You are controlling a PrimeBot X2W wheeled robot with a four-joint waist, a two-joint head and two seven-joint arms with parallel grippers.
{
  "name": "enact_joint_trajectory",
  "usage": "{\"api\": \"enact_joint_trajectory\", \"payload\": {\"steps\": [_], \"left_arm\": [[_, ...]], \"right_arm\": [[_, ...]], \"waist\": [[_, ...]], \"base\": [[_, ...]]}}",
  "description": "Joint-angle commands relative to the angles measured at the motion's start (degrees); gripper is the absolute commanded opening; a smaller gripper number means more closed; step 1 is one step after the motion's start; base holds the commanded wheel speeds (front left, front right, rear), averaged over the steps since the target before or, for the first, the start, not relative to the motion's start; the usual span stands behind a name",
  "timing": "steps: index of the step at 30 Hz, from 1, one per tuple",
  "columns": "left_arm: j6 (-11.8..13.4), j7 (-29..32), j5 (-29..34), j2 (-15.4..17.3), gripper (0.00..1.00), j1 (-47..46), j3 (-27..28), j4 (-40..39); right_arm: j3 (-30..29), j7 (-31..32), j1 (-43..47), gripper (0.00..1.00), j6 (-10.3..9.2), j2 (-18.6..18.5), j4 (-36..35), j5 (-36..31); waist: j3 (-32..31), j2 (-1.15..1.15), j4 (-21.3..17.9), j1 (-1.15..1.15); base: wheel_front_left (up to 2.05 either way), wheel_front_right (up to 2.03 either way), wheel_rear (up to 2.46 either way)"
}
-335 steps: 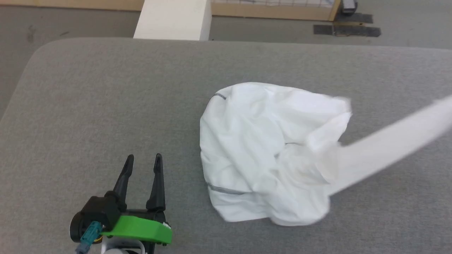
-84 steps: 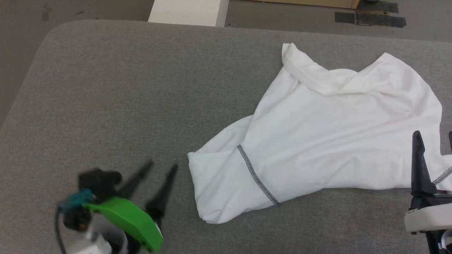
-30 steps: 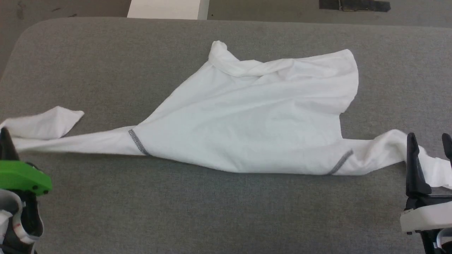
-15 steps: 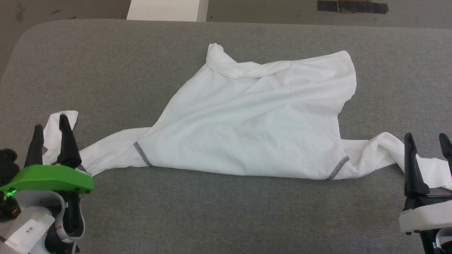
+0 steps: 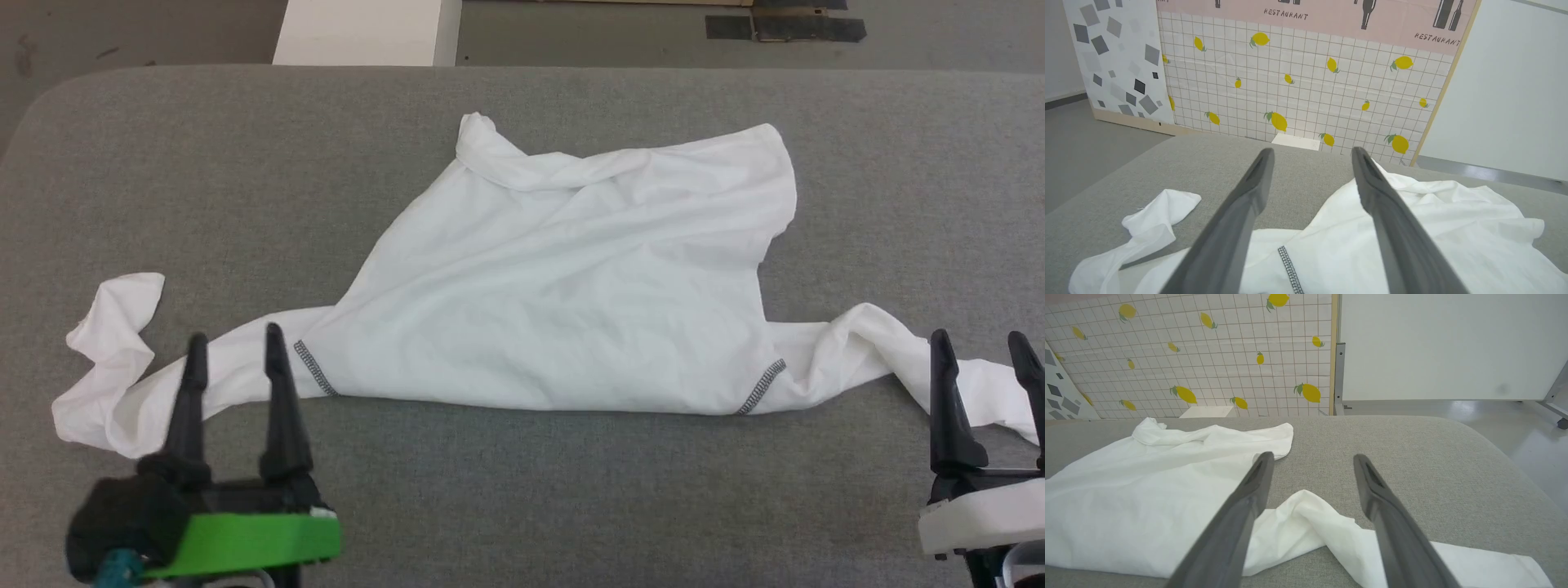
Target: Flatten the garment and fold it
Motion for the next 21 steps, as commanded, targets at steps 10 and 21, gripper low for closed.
{"api": "enact_joint_trajectory", "payload": {"steps": [10, 21], "left_arm": [[-6.6, -0.2, 5.1, -5.9, 1.00, -1.7, 1.6, 2.6], [-11.9, -0.2, 6.9, -10.6, 1.00, -5.4, 2.1, 6.7]], "right_arm": [[6.0, 8.3, -11.6, 1.00, -0.09, 0.0, -1.7, -4.7], [16.3, 31.5, -35.7, 1.00, -0.09, -10.9, 9.7, -0.4]], "waist": [[4.0, 0.00, 2.0, 0.00], [10.4, 0.00, 6.3, 0.00]], "base": [[0.00, 0.00, 0.00], [0.00, 0.00, 0.00]]}}
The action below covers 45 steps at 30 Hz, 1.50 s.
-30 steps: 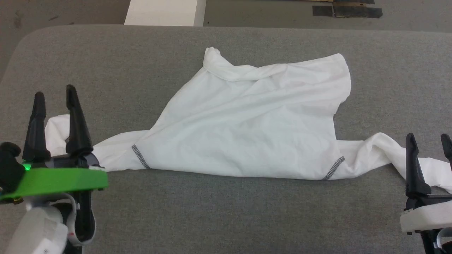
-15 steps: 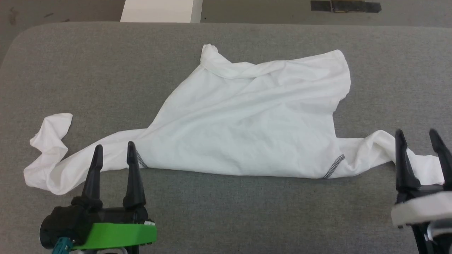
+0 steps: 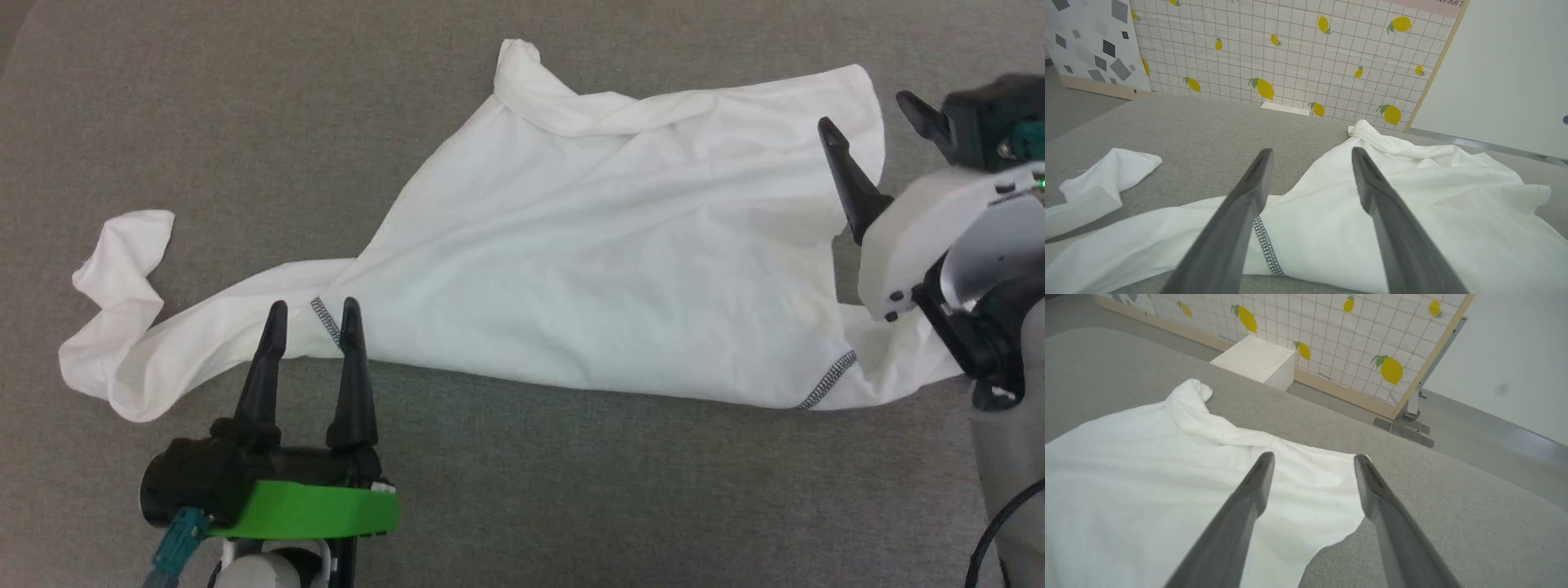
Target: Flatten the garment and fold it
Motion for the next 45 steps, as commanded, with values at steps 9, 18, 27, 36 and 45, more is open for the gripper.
{"api": "enact_joint_trajectory", "payload": {"steps": [9, 18, 27, 36, 45], "left_arm": [[-3.1, -0.2, 0.6, -2.0, 1.00, -3.3, -0.8, 2.8], [-4.4, -0.2, -0.4, -2.3, 1.00, -4.2, -2.1, 4.4], [-3.8, -0.2, -1.4, -2.3, 1.00, -3.7, -2.8, 4.9], [-3.9, -0.2, -3.5, -2.4, 1.00, -5.4, -5.5, 4.8], [-3.5, -0.2, -4.8, -2.4, 1.00, -7.0, -7.2, 5.4]], "right_arm": [[6.4, 12.2, -9.3, 1.00, -0.09, -8.8, 15.4, 4.2], [13.4, 14.2, -10.2, 0.00, -0.09, -14.8, 23.7, 9.4], [11.7, 9.0, -18.2, 0.00, -0.09, -17.6, 21.3, 7.1], [16.4, 1.4, -37.7, 0.00, -0.09, -24.9, 23.6, -1.7], [19.9, -5.0, -42.5, 1.00, -0.09, -23.2, 35.2, -8.0]], "waist": [[6.1, 0.00, 7.9, -0.01], [7.3, 0.00, 11.3, -0.01], [5.7, 0.00, 12.0, -0.01], [9.7, 0.00, 16.0, -0.01], [12.5, 0.00, 18.0, -0.01]], "base": [[0.00, 0.00, 0.00], [0.00, 0.00, 0.00], [0.00, 0.00, 0.00], [0.00, 0.00, 0.00], [0.00, 0.00, 0.00]]}}
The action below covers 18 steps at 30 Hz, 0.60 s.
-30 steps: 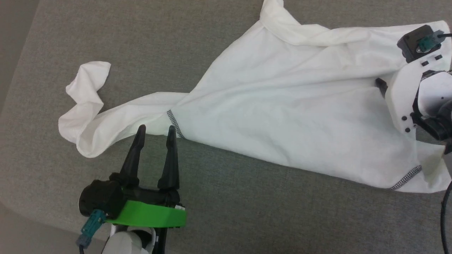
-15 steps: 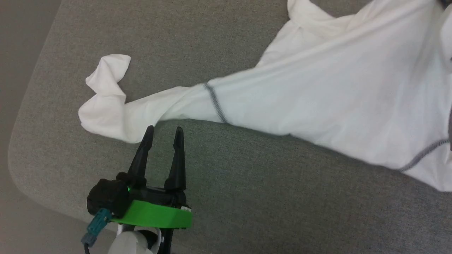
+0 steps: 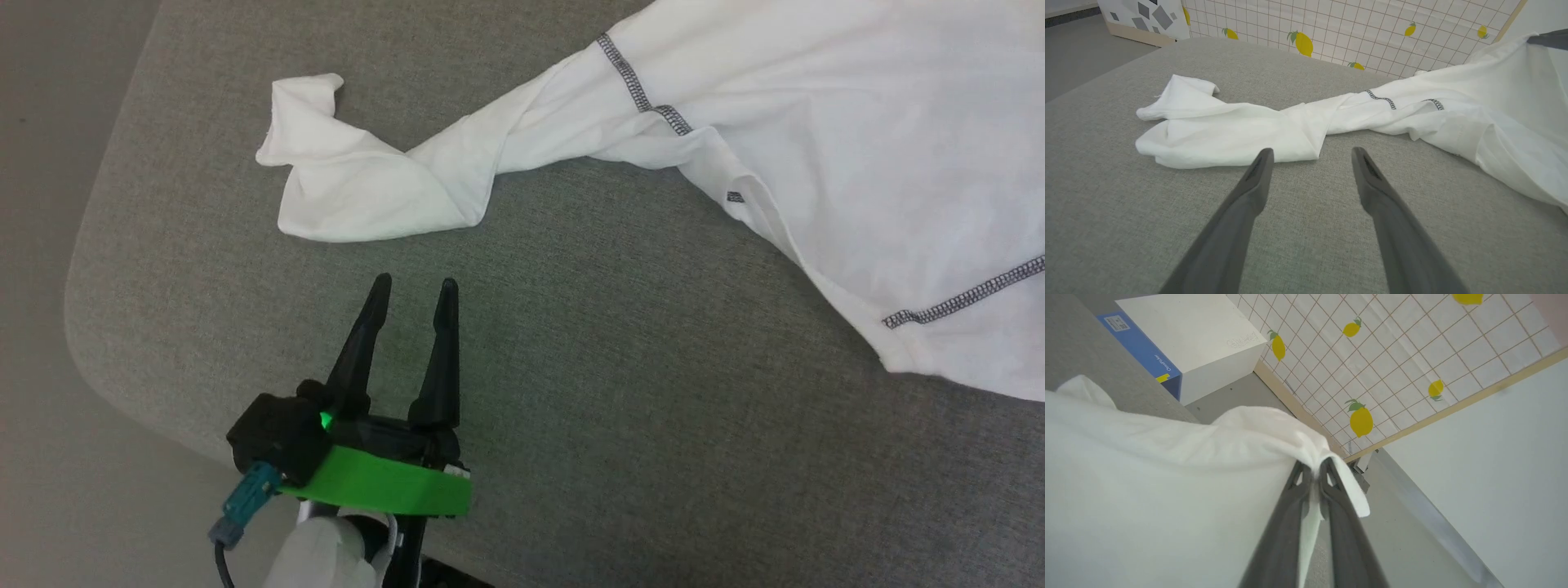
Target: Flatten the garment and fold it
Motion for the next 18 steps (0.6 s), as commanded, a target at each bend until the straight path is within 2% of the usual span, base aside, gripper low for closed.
{"api": "enact_joint_trajectory", "payload": {"steps": [1, 5, 9, 13, 18], "left_arm": [[0.2, -0.2, -0.5, -0.3, 1.00, -1.2, 0.0, 0.1], [0.1, -0.2, 0.0, -0.3, 1.00, -1.8, 0.3, 0.4], [-0.1, -0.2, 1.3, -0.3, 1.00, -1.5, 1.6, 0.6], [-0.3, -0.2, 2.5, -0.3, 1.00, -0.3, 3.5, 0.4], [-0.9, -0.2, 4.1, -0.3, 1.00, 1.9, 5.5, -0.2]], "right_arm": [[-0.2, -1.2, 0.3, 1.00, -0.10, 1.1, 1.2, -0.5], [-1.9, -3.6, 2.0, 1.00, -0.10, 3.5, 3.0, 0.0], [-5.0, -4.9, 4.5, 1.00, -0.10, 5.9, 1.1, 2.7], [-10.0, -3.6, 10.5, 1.00, -0.10, 8.1, -4.1, 6.6], [-18.4, 1.4, 24.3, 1.00, -0.10, 9.2, -15.0, 10.3]], "waist": [[1.0, 0.00, 0.3, -0.01], [0.1, 0.00, -1.7, -0.01], [-2.4, 0.00, -4.7, -0.01], [-5.8, 0.00, -8.4, -0.01], [-8.7, 0.00, -12.5, -0.01]], "base": [[0.00, 0.00, 0.00], [0.00, 0.00, 0.00], [0.00, 0.00, 0.00], [0.00, 0.00, 0.00], [0.00, 0.00, 0.00]]}}
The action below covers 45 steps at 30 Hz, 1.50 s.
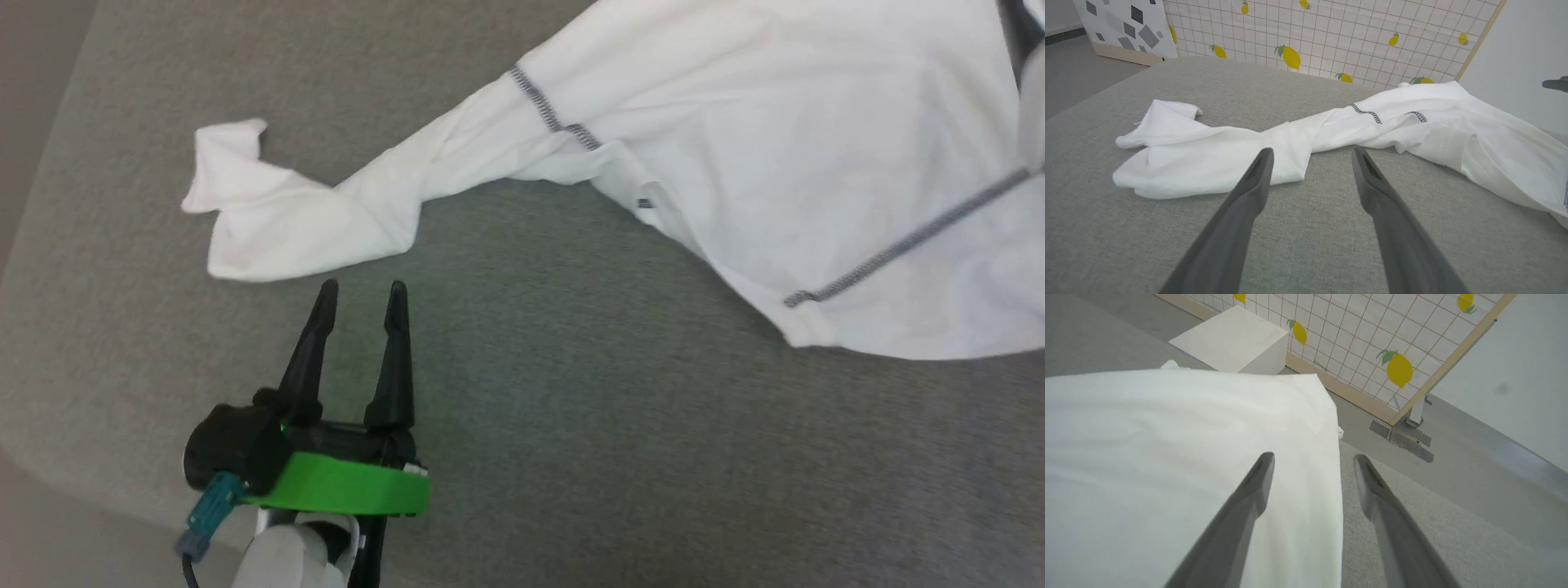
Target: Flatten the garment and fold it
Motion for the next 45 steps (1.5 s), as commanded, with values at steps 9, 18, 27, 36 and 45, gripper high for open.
{"api": "enact_joint_trajectory", "payload": {"steps": [9, 18, 27, 36, 45], "left_arm": [[-1.1, -0.2, 1.6, -0.3, 1.00, 1.5, 0.7, -1.5], [-2.2, -0.2, 2.2, -0.3, 1.00, 0.5, 1.2, -0.9], [-2.2, -0.2, 3.1, -0.3, 1.00, 1.8, 1.5, -0.5], [-2.9, -0.2, 2.8, -0.3, 1.00, 3.4, 1.8, -0.2], [-3.7, -0.2, 3.3, -0.3, 1.00, 1.8, 1.3, 0.4]], "right_arm": [[-16.3, 8.9, 28.4, 1.00, -0.10, 3.6, -15.3, 0.3], [-18.0, 13.2, 36.8, 0.00, -0.10, 9.0, -19.6, 0.3], [-21.7, 13.1, 35.1, 0.00, -0.10, 6.4, -24.2, -0.3], [-36.0, 18.9, 38.8, 0.00, -0.10, -5.5, -24.0, -3.3], [-34.9, 6.4, 32.7, 1.00, -0.10, -9.5, -11.6, -8.1]], "waist": [[-3.8, 0.00, -8.3, 0.00], [-2.7, 0.00, -8.7, 0.00], [-6.4, 0.00, -9.7, 0.00], [-6.2, 0.00, -8.5, 0.00], [-3.4, 0.00, -8.1, 0.00]], "base": [[0.00, 0.00, 0.00], [0.00, 0.00, 0.00], [0.00, 0.00, 0.00], [0.00, 0.00, 0.00], [0.00, 0.00, 0.00]]}}
